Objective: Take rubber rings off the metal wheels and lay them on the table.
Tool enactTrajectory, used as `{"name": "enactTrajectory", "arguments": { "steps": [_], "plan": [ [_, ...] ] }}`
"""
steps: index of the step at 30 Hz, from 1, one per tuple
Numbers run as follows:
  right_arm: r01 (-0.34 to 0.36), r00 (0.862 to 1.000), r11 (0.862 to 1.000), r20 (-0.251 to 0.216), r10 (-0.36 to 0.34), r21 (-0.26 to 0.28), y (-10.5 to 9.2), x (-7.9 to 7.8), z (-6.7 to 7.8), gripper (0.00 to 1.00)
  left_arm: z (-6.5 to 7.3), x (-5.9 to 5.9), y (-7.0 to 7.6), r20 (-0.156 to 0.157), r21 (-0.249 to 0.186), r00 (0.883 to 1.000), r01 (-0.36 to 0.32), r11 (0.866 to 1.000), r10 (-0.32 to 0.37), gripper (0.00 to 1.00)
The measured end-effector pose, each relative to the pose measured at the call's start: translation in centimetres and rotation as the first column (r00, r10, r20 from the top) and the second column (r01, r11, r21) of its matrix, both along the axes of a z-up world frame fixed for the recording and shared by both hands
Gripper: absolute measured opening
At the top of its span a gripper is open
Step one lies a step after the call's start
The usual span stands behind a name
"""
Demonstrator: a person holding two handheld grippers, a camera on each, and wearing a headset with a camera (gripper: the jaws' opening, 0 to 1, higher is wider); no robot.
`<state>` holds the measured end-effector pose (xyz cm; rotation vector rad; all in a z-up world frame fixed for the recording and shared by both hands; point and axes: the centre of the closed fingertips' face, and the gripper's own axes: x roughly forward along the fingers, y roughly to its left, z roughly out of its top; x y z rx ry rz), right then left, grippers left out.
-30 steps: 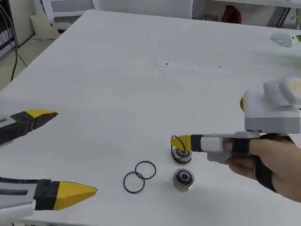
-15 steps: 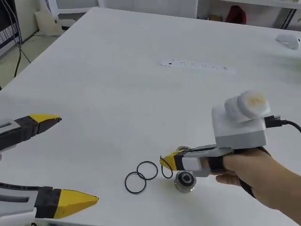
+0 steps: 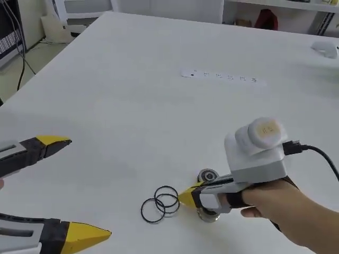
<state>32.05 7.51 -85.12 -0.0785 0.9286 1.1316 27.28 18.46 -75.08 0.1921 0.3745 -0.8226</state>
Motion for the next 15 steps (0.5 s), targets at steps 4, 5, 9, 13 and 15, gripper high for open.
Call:
{"name": "enactTrajectory", "arguments": {
  "steps": [4,5,9,13,15],
  "plan": [
    [0.005,1.000,1.000,-0.002,-0.005,0.006,-0.2,0.1,0.2,0.00,0.0,0.0,0.1,-0.002,0.004,1.000,0.000,1.000,0.000,1.00],
    [0.007,1.000,1.000,-0.002,-0.007,0.008,-0.3,0.1,0.3,0.00,0.0,0.0,0.0,-0.003,0.004,1.000,0.001,1.000,-0.001,1.00],
    [0.012,1.000,1.000,0.002,-0.012,0.011,-0.8,0.2,0.6,0.00,-0.1,-0.1,0.0,-0.005,0.008,1.000,0.004,1.000,-0.004,1.00],
    [0.024,1.000,1.000,0.012,-0.024,0.016,-1.3,0.2,1.0,0.01,-0.1,-0.2,-0.2,-0.008,0.010,1.000,0.008,1.000,-0.008,1.00],
    [0.030,0.999,0.999,0.009,-0.030,0.030,-1.5,0.2,1.4,0.01,0.0,-0.2,-0.4,-0.008,0.011,1.000,0.011,1.000,-0.011,1.00]
  ]
}}
